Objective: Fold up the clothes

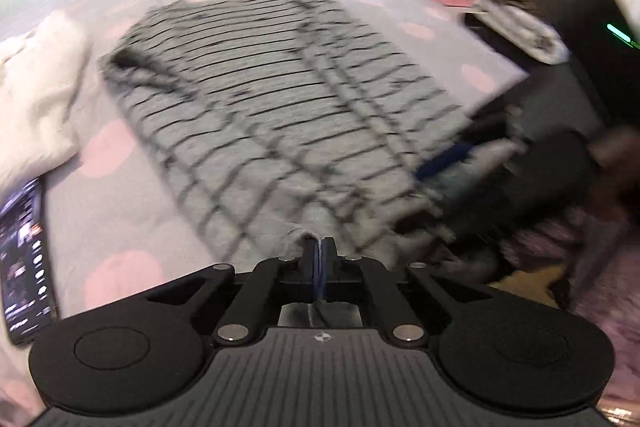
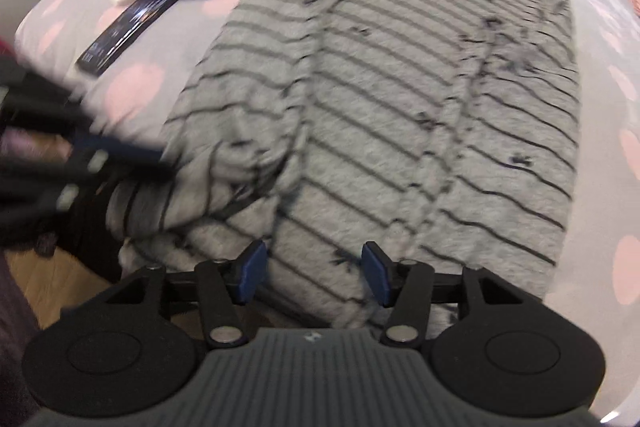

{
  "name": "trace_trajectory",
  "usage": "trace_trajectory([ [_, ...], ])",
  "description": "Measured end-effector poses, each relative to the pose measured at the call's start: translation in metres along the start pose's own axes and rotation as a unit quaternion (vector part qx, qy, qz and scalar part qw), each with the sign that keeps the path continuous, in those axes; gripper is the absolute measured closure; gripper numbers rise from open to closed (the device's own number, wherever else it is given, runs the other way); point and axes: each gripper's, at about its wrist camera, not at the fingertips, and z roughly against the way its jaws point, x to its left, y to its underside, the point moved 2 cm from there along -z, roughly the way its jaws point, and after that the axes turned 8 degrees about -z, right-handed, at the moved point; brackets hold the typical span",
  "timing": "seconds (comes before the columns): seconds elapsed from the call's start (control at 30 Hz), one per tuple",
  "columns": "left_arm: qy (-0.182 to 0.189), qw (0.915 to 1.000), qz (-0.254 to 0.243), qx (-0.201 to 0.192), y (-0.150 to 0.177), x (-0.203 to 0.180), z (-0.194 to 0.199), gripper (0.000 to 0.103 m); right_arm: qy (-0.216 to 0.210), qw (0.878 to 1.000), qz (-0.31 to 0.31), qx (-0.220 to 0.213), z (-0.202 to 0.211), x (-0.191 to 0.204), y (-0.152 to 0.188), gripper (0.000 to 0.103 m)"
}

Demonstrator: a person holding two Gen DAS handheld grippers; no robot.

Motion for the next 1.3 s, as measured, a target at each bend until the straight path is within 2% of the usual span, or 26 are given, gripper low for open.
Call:
trace_trajectory([
  [0.1, 0.028, 0.9989, -0.037, 0.001, -0.001, -0.019, -0.001, 0.103, -0.003, 0.999, -0.03, -0.009, 0.006, -0.009, -0.003, 0.046],
  [0.2, 0.042, 0.998, -0.048, 0.005, -0.001, -0.025, -0.006, 0.103, -0.013, 0.998, -0.051, -0.019, 0.012, -0.014, -0.005, 0.046],
  [0.37, 0.065, 0.997, -0.043, -0.002, -0.002, -0.029, -0.008, 0.103, -0.027, 0.997, -0.068, -0.022, 0.016, -0.016, -0.006, 0.046],
  [0.53, 0.093, 0.9947, -0.044, 0.0, -0.004, -0.037, -0.02, 0.103, -0.097, 0.989, -0.113, -0.022, 0.016, -0.017, -0.008, 0.046],
  [0.6, 0.095, 0.994, -0.054, -0.002, -0.005, -0.041, -0.02, 0.103, -0.1, 0.989, -0.11, -0.018, 0.015, -0.014, -0.009, 0.046],
  [0.8, 0.099, 0.9944, -0.035, 0.011, -0.005, -0.036, -0.013, 0.102, -0.104, 0.988, -0.113, 0.003, 0.006, -0.01, -0.007, 0.048],
  [0.93, 0.12, 0.9922, -0.03, 0.016, -0.005, -0.035, -0.011, 0.099, -0.112, 0.986, -0.122, 0.011, 0.0, -0.013, -0.005, 0.049],
  [0.97, 0.121, 0.992, -0.03, 0.019, -0.005, -0.035, -0.011, 0.096, -0.115, 0.986, -0.124, 0.013, -0.002, -0.012, -0.005, 0.051],
  [1.1, 0.111, 0.9933, -0.026, 0.016, -0.005, -0.032, -0.008, 0.095, -0.118, 0.986, -0.119, 0.02, -0.012, -0.009, -0.007, 0.061],
  [1.17, 0.104, 0.9943, -0.021, 0.011, -0.005, -0.028, -0.004, 0.095, -0.116, 0.987, -0.111, 0.022, -0.016, -0.006, -0.007, 0.072],
  [1.2, 0.098, 0.995, -0.018, 0.01, -0.005, -0.026, -0.003, 0.091, -0.117, 0.987, -0.107, 0.024, -0.018, -0.004, -0.007, 0.086],
  [1.23, 0.091, 0.9957, -0.015, 0.011, -0.006, -0.023, -0.001, 0.089, -0.121, 0.987, -0.103, 0.026, -0.019, -0.002, -0.007, 0.09],
  [1.3, 0.079, 0.9968, -0.008, 0.012, -0.006, -0.017, 0.002, 0.081, -0.117, 0.988, -0.094, 0.025, -0.017, 0.001, -0.007, 0.092],
])
